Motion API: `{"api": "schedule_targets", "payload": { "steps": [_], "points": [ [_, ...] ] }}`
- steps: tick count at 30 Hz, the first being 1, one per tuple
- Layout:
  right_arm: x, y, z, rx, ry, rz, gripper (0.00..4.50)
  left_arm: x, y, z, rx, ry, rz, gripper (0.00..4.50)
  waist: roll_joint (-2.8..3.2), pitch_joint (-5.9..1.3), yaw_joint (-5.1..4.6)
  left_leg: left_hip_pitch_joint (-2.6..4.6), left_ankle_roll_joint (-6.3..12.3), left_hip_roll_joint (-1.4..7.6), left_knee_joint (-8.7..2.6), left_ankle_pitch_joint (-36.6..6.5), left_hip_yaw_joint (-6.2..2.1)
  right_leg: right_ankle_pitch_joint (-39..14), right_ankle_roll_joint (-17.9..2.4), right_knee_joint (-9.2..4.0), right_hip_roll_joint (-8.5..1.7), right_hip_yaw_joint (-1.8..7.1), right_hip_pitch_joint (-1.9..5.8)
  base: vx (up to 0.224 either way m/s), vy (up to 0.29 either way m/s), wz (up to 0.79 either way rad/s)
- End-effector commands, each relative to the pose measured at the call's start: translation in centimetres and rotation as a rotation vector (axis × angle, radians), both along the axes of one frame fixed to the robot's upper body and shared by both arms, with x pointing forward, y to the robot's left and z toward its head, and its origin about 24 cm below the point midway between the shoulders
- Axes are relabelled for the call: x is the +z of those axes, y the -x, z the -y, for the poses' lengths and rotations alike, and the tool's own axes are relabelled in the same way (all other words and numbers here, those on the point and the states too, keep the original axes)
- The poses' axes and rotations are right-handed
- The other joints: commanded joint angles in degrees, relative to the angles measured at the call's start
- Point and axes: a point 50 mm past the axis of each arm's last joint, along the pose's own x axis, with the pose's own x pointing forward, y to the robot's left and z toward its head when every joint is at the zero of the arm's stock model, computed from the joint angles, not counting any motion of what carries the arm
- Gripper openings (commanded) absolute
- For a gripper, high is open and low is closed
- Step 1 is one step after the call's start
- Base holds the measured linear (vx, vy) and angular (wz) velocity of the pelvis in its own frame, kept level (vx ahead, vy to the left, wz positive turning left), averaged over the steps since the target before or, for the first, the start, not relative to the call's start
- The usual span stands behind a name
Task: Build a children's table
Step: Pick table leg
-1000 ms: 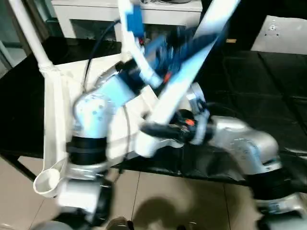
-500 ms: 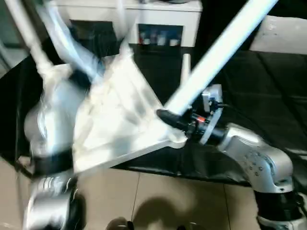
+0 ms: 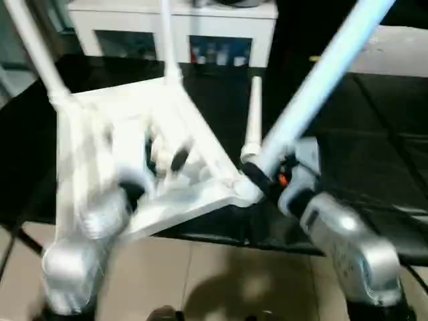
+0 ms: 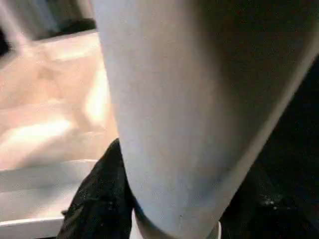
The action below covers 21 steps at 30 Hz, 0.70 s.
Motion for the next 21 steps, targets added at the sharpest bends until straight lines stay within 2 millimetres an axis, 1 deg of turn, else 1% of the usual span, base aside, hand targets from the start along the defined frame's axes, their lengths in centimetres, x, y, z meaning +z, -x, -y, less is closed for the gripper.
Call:
{"api": "schedule_targets", "payload": {
  "steps": [1,2,3,4,5,6,7,8,9,11,12,14,17,18,19,20,21],
  "points": [
    [-0.4,0.2,0.1,-0.018,0.010,-0.044,1.88,0.9,0.3,-0.3,0.025,0.012,0.058,4.15,-0.15,-3.28,-0.22,0.90,-2.68,0.90,-4.48,-19.2,-0.89,-28.9,0.4,-6.58,-3.03,1.98,1.33,0.000,0.000,0.00],
    [-0.4,0.1,-0.1,0.013,0.007,-0.012,1.88,0.7,0.5,-0.7,0.049,0.028,0.046,4.15,-0.21,-3.36,-0.31,0.93,-2.66,0.94,-4.44,-19.9,-0.94,-29.4,0.5,-6.62,-3.11,1.93,1.25,0.000,0.000,0.00],
    [-0.3,0.1,-0.1,0.025,0.007,0.004,1.88,0.6,0.6,-0.9,0.058,0.033,0.040,4.15,-0.30,-3.29,-0.40,0.82,-2.60,0.96,-4.47,-20.3,-0.96,-29.7,0.6,-6.74,-3.16,1.86,1.29,0.000,0.000,0.00],
    [0.4,0.4,-0.6,0.110,0.010,0.113,1.88,0.4,0.9,-1.0,0.065,0.031,0.038,4.15,-0.42,-3.45,-0.29,0.72,-2.35,1.28,-4.56,-20.4,-1.06,-29.3,0.7,-6.80,-3.49,1.82,1.48,0.000,0.000,0.00],
    [0.5,0.6,-0.8,0.131,0.001,0.130,1.88,0.3,1.1,-1.0,0.058,0.025,0.037,4.15,-0.43,-3.30,-0.40,0.56,-2.28,1.34,-4.64,-19.9,-1.04,-28.5,0.8,-6.81,-3.40,1.88,1.48,0.000,0.000,0.00],
    [0.5,0.9,-0.9,0.132,-0.031,0.132,1.88,0.3,1.4,-0.9,0.046,0.016,0.048,4.15,-0.51,-3.32,-0.52,0.58,-1.61,1.21,-4.72,-19.5,-0.93,-27.1,0.5,-6.79,-3.18,1.94,1.38,0.000,0.000,0.00],
    [0.6,0.9,-0.9,0.118,-0.060,0.126,1.88,0.2,1.5,-0.9,0.039,0.014,0.051,4.15,-0.52,-3.26,-0.69,0.38,-1.29,1.23,-4.87,-19.0,-0.93,-25.6,0.1,-6.63,-3.09,2.04,1.44,0.000,0.000,0.00],
    [1.0,1.1,-1.2,0.132,-0.140,0.134,1.88,0.4,1.8,-0.8,0.034,0.024,0.066,4.15,-0.63,-3.16,-0.84,0.57,-1.12,1.27,-4.93,-19.7,-0.91,-25.5,-0.4,-6.63,-3.03,2.09,1.22,0.000,0.000,0.00],
    [1.0,1.1,-1.2,0.134,-0.145,0.135,1.88,0.4,1.8,-0.8,0.034,0.025,0.069,4.15,-0.60,-3.22,-0.87,0.64,-1.01,1.28,-4.91,-20.0,-0.97,-25.2,-0.6,-6.58,-3.07,2.10,1.27,0.000,0.000,0.00],
    [1.5,1.4,-1.6,0.186,-0.170,0.169,1.88,1.0,2.0,-0.5,0.015,0.039,0.103,4.15,-0.77,-3.04,-0.98,0.69,-1.06,1.48,-5.07,-20.2,-1.01,-23.8,-1.2,-6.41,-3.01,2.18,1.28,0.000,0.000,0.00],
    [1.7,1.5,-1.7,0.201,-0.171,0.180,1.88,1.2,2.1,-0.4,0.009,0.044,0.110,4.15,-0.71,-3.09,-0.90,0.81,-1.07,1.50,-5.00,-20.1,-0.93,-23.5,-1.3,-6.43,-3.03,2.24,1.22,0.000,0.000,0.00],
    [1.8,1.6,-1.9,0.225,-0.174,0.192,1.88,1.3,2.1,-0.3,0.002,0.050,0.114,4.15,-0.91,-2.88,-0.91,0.63,-1.06,1.48,-5.09,-19.6,-0.83,-22.9,-1.4,-6.39,-3.04,2.33,1.30,0.000,0.000,0.00],
    [2.0,1.7,-2.1,0.264,-0.168,0.216,1.88,1.3,2.3,-0.1,-0.020,0.046,0.115,4.15,-1.06,-2.91,-0.93,0.52,-0.98,1.42,-5.07,-19.0,-0.83,-22.8,-1.1,-6.33,-3.08,2.33,1.48,0.000,0.000,0.00],
    [2.0,1.8,-2.2,0.279,-0.163,0.222,1.88,1.2,2.5,0.0,-0.029,0.041,0.112,4.15,-1.16,-2.78,-1.01,0.66,-1.04,1.36,-5.07,-19.9,-0.77,-24.2,-0.8,-6.41,-3.08,2.31,1.44,0.000,0.000,0.00],
    [2.1,1.9,-2.2,0.297,-0.159,0.226,1.88,1.1,2.6,0.2,-0.034,0.040,0.110,4.15,-1.14,-2.69,-1.14,1.21,-1.31,1.30,-5.14,-23.2,-0.87,-28.7,0.1,-6.61,-3.06,2.15,1.56,0.000,0.000,0.00],
    [2.1,2.0,-2.3,0.315,-0.154,0.226,1.88,1.1,2.8,0.2,-0.038,0.038,0.107,4.15,-1.27,-2.51,-1.26,1.71,-1.42,1.25,-5.20,-26.2,-1.03,-33.0,1.1,-7.06,-3.08,1.96,1.56,0.000,0.000,0.00],
    [2.2,2.0,-2.4,0.339,-0.146,0.229,1.88,1.0,3.0,0.3,-0.041,0.036,0.106,4.15,-1.31,-2.46,-1.42,2.03,-1.40,1.23,-5.22,-27.4,-1.05,-34.3,1.3,-7.24,-2.92,1.82,1.49,0.000,0.000,0.00]
  ]
}}
